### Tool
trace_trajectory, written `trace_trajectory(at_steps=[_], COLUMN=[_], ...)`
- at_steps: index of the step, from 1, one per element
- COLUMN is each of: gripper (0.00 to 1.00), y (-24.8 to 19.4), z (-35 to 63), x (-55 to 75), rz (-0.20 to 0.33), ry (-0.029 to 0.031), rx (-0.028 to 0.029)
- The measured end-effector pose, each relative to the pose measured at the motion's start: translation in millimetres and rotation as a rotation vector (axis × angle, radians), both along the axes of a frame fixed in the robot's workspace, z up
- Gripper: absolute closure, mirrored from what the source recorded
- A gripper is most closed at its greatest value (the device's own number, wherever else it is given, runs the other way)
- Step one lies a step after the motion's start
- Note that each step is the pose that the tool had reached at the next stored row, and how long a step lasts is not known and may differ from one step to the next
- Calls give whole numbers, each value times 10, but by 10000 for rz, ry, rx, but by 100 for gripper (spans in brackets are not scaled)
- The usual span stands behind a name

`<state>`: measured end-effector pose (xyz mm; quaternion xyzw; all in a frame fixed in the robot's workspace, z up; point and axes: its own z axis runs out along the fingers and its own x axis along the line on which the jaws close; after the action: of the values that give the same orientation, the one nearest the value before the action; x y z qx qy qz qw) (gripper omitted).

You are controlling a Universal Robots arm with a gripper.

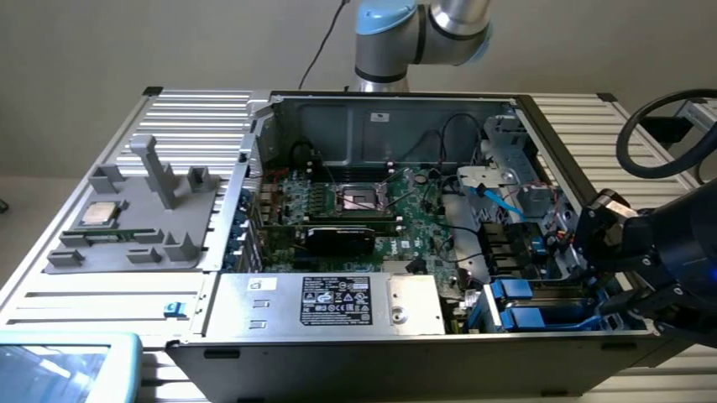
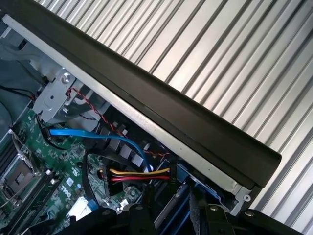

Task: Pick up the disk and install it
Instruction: 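Insert the first disk wire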

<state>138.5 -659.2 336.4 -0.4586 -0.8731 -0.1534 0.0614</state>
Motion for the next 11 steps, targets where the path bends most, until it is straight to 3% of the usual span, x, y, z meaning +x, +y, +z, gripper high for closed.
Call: trace_trajectory(at_steps=[2,5,11], gripper=[58,58,58], y=[1,1,2], z=[-3,-12,-17], x=[2,2,2], rz=[18,43,43], ry=[-76,-239,-259], rx=[35,52,58])
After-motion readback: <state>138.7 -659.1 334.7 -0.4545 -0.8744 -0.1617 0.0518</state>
